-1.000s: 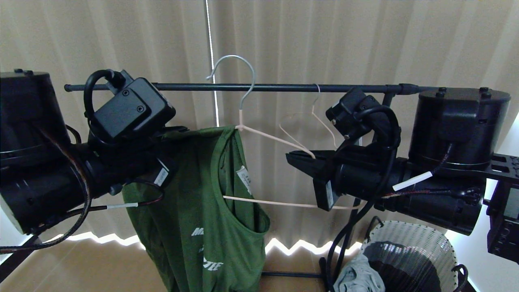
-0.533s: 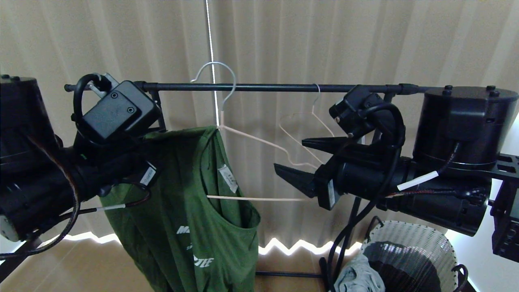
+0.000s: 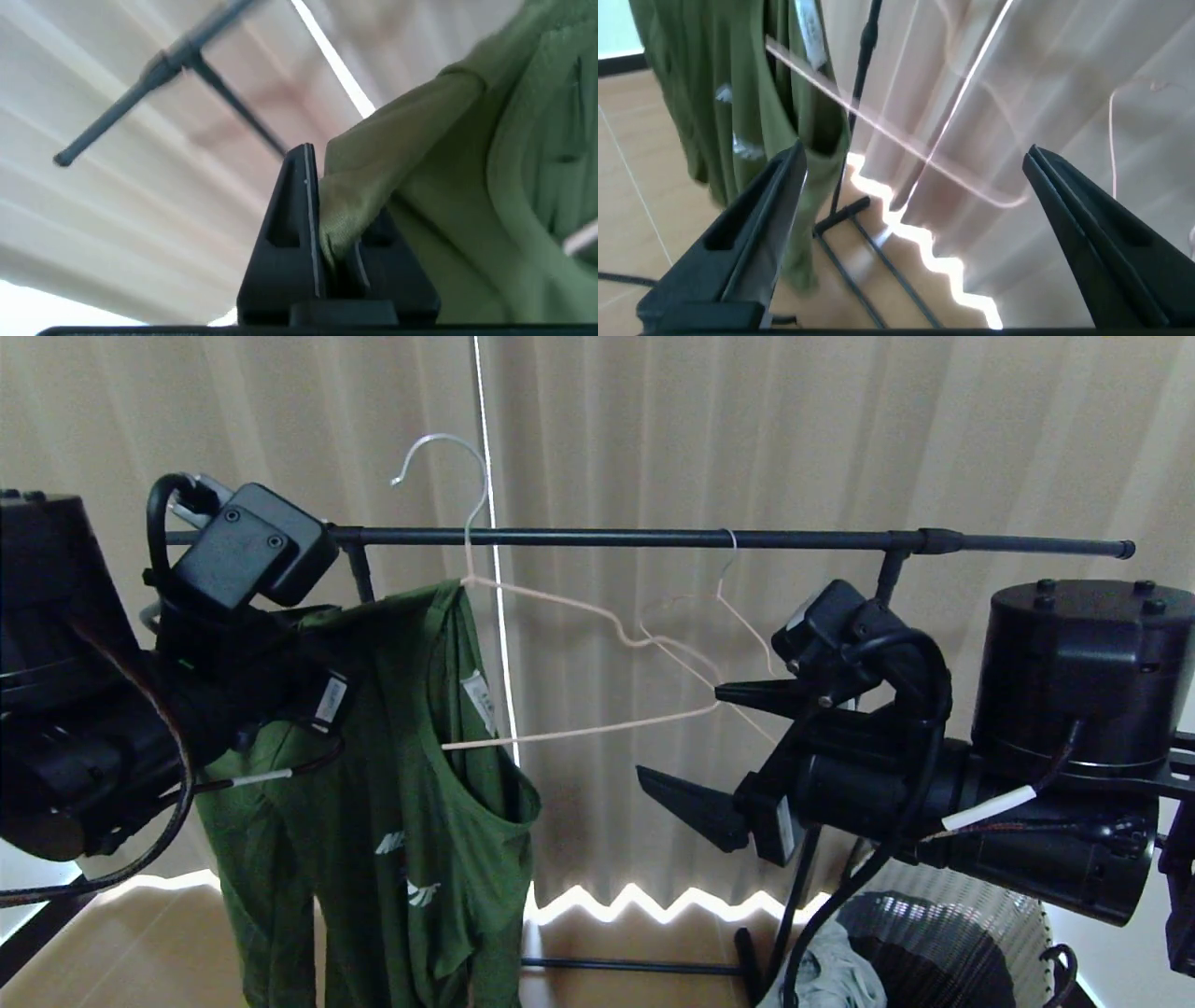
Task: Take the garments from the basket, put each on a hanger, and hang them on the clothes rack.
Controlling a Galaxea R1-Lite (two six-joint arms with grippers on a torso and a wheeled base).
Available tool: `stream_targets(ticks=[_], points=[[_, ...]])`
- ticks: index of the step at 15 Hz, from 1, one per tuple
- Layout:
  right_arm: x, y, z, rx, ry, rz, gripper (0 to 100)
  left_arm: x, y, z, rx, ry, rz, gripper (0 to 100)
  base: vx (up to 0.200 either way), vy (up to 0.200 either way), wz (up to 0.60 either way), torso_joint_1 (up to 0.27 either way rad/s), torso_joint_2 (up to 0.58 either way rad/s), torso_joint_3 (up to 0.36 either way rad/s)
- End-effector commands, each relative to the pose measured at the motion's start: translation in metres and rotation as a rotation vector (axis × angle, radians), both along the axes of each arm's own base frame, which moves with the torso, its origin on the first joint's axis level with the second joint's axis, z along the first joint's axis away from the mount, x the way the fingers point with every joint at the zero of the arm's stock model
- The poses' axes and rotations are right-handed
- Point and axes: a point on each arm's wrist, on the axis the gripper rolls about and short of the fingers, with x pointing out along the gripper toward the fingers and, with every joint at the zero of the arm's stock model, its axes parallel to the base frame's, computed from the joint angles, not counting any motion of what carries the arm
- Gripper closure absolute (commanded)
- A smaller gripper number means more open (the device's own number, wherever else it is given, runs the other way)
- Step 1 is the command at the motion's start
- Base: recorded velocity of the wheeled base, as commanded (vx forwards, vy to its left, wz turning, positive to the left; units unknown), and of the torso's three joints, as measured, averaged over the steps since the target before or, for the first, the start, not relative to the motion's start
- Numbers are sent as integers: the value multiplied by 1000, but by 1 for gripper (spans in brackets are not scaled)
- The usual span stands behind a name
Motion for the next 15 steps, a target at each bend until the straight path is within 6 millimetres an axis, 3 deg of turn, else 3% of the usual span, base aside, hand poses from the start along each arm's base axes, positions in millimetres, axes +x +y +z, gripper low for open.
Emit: stream_targets(ticks=[1,5,10,15], points=[[-10,6,-9,-23,23,41,0,12,-10,2,-26,-35,-15,100,0,0,0,0,0,0],[-9,16,-16,-30,33,61,0,13,-22,11,-64,-90,-61,100,0,0,0,0,0,0],[10,37,-27,45,-47,49,0,5,-32,28,-109,-139,-109,100,0,0,0,0,0,0],[25,41,-27,51,-55,20,0,-7,-35,33,-120,-155,-138,100,0,0,0,0,0,0]])
